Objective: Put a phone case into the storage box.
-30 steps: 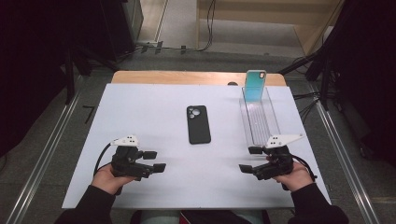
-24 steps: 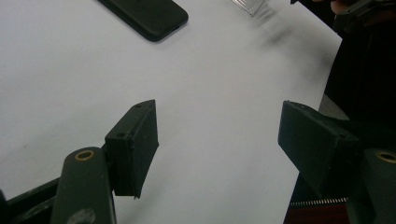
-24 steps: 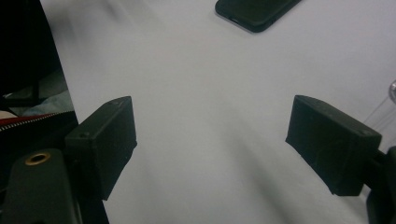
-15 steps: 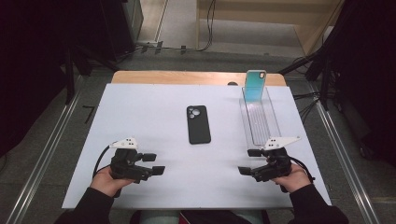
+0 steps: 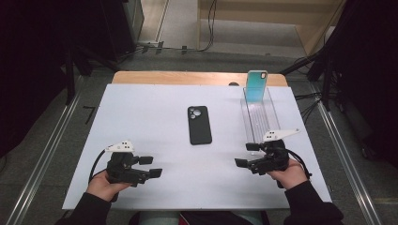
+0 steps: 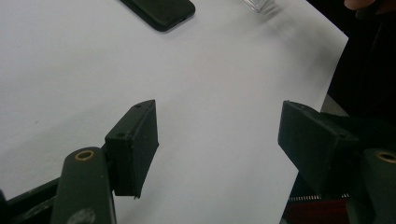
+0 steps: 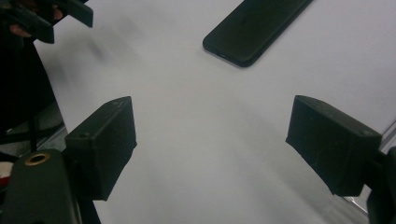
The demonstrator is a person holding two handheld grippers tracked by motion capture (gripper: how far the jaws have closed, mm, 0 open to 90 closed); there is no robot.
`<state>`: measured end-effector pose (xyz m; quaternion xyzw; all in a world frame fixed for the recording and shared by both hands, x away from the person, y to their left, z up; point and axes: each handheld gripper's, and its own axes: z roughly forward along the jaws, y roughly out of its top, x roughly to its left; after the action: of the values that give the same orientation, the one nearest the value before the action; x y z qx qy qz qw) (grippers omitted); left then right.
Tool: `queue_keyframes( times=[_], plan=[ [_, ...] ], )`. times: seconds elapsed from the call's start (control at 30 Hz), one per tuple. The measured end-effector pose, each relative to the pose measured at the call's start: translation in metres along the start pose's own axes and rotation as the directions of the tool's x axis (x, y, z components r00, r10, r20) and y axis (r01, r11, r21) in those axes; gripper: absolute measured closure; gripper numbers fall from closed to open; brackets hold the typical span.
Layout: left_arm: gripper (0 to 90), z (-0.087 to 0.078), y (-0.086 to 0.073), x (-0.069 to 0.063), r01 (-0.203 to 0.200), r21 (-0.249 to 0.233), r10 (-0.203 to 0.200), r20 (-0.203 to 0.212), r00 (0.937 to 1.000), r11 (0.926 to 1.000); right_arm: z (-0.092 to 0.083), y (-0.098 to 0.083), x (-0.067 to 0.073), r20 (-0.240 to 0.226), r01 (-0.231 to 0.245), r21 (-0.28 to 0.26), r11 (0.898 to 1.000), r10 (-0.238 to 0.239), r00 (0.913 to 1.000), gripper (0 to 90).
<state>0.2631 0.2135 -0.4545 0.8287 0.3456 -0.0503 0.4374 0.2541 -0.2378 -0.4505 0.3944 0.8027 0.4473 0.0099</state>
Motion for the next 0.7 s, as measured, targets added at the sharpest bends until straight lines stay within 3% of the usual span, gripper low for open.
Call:
queue_keyframes(
  times=[0.17, 0.27, 0.5, 0.7],
  plan=[
    [29.0, -0.002, -0.002, 0.0, 0.005, -0.001, -0.005, -0.004, 1.0, 1.0, 0.005, 0.008, 0.002, 0.013, -0.015, -0.007, 1.0, 0.015, 0.9998, 14.0],
    [29.0, -0.002, -0.002, 0.0, 0.01, -0.004, -0.01, -0.006, 0.9999, 0.9999, 0.009, 0.015, 0.003, 0.057, -0.006, -0.001, 1.0, 0.006, 0.9983, 14.0],
    [29.0, -0.001, -0.002, 0.0, 0.013, 0.003, -0.013, -0.007, 0.9999, 0.9999, 0.019, 0.026, 0.001, 0.134, -0.059, -0.006, 0.998, 0.06, 0.9892, 14.0],
    [28.9, -0.002, -0.002, 0.0, 0.011, 0.0, -0.011, -0.013, 0.9999, 0.9999, 0.024, 0.039, 0.002, 0.144, -0.087, -0.048, 0.995, 0.094, 0.9852, 14.0]
  ],
)
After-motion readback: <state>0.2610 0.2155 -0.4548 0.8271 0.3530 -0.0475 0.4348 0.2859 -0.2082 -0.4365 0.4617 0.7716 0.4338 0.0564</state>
